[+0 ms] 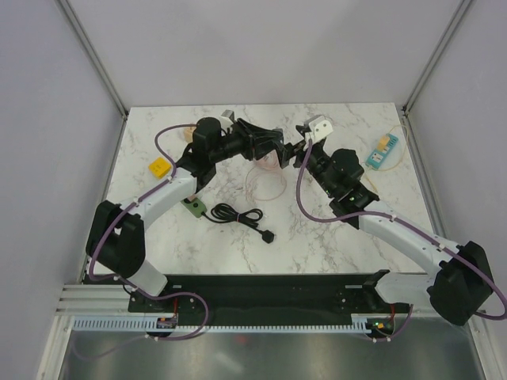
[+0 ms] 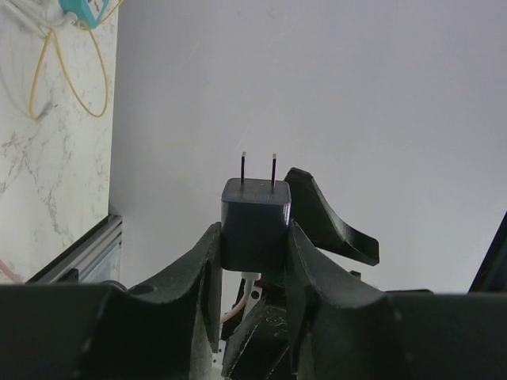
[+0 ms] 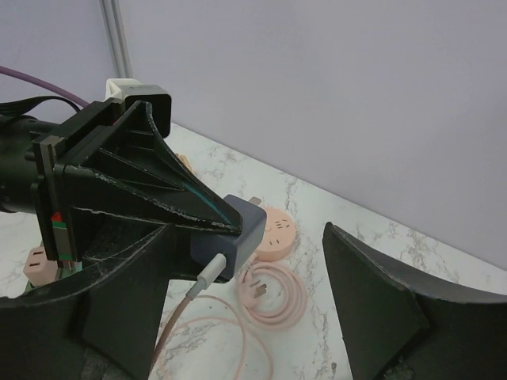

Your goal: Insert the plug

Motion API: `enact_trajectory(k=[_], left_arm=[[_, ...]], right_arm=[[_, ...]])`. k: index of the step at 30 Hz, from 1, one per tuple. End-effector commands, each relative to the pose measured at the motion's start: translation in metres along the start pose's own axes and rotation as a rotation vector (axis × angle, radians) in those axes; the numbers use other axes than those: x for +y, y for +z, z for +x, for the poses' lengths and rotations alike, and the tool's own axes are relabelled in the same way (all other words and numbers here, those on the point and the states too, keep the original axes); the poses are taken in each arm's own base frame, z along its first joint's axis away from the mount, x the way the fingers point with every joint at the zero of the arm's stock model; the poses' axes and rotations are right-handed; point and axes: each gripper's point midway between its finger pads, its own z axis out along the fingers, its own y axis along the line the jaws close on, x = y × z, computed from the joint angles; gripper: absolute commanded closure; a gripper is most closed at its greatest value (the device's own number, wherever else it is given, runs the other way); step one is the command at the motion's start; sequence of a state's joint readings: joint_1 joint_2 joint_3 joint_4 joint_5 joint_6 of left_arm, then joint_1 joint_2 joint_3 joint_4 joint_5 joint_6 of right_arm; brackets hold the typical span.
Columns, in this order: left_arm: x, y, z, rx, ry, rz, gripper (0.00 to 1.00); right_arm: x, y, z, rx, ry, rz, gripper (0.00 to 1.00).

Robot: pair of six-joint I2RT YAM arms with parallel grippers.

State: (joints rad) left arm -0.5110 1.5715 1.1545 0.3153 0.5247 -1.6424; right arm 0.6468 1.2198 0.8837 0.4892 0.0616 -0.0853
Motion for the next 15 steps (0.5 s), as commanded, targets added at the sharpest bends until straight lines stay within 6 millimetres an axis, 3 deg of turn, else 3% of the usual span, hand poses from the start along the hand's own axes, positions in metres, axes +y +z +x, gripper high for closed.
enact_trajectory(k=[1, 9, 15], left_arm=[[-0.037, -0.008, 0.014, -0.007, -0.001, 0.087, 0.98], [-0.029, -0.005, 0.018, -0.024, -0.015, 0.056, 0.98], [-0.025, -0.008, 0.013, -0.064, -0.031, 0.025, 0.98]], right_arm=[[0.005, 0.01, -0.033, -0.088, 0.003, 0.009, 0.18], [0.009, 0.021, -0.011, 0.004, -0.046, 0.052, 0.23], [0.016, 0.019, -0.007, 0.002, -0.069, 0.026, 0.29]])
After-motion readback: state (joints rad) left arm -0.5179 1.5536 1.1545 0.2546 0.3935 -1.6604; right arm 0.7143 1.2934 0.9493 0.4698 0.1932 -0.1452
